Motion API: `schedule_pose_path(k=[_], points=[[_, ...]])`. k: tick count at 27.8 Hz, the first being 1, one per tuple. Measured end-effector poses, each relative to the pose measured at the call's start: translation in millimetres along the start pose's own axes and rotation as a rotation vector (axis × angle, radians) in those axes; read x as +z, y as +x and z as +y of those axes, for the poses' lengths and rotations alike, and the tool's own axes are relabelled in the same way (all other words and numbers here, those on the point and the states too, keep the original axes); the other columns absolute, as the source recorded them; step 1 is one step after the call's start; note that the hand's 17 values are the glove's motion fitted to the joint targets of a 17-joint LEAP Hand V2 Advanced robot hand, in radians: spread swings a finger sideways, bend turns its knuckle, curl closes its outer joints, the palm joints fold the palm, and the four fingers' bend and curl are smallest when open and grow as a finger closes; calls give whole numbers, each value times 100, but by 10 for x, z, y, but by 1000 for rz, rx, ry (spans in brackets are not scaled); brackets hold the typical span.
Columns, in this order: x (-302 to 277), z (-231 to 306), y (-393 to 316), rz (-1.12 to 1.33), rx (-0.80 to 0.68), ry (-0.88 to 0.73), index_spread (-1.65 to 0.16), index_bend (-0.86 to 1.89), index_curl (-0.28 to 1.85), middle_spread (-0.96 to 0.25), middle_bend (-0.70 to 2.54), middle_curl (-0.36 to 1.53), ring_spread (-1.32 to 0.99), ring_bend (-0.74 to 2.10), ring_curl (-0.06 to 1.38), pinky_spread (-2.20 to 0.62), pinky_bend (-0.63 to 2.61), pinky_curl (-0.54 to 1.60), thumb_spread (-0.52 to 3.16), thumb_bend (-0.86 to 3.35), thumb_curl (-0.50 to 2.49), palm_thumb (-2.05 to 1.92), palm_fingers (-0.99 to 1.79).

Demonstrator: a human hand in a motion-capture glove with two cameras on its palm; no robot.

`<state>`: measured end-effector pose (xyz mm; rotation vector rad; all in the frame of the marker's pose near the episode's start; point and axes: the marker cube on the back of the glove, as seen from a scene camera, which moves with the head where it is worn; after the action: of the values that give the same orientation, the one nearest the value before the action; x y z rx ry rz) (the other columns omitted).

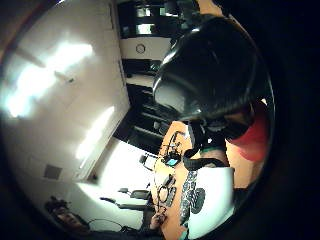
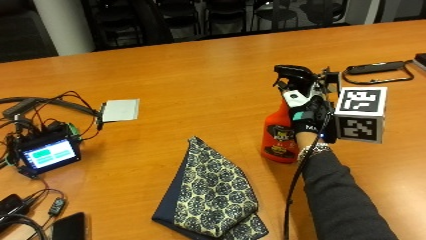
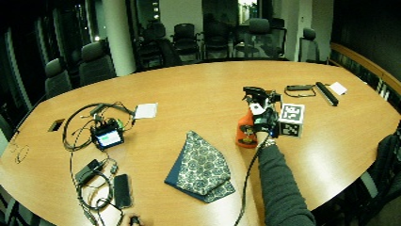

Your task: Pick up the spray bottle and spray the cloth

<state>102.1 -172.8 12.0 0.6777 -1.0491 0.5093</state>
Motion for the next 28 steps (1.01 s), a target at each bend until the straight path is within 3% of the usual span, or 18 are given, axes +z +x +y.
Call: schedule_pose_path(k=[14,22,28], points=[[49,-13,-17,-6,-66,156,-30,19,42,-25,37,46,-22,50,42,-21,32,35,56,-2,53,99,136],[31,-66,-131,64,-194,318,-31,18,45,-25,43,48,-23,55,45,-30,46,41,45,-4,58,96,146],[78,-154,-216,71,-228,308,-31,20,47,-25,48,50,-23,60,46,-32,49,42,43,-4,61,93,144]])
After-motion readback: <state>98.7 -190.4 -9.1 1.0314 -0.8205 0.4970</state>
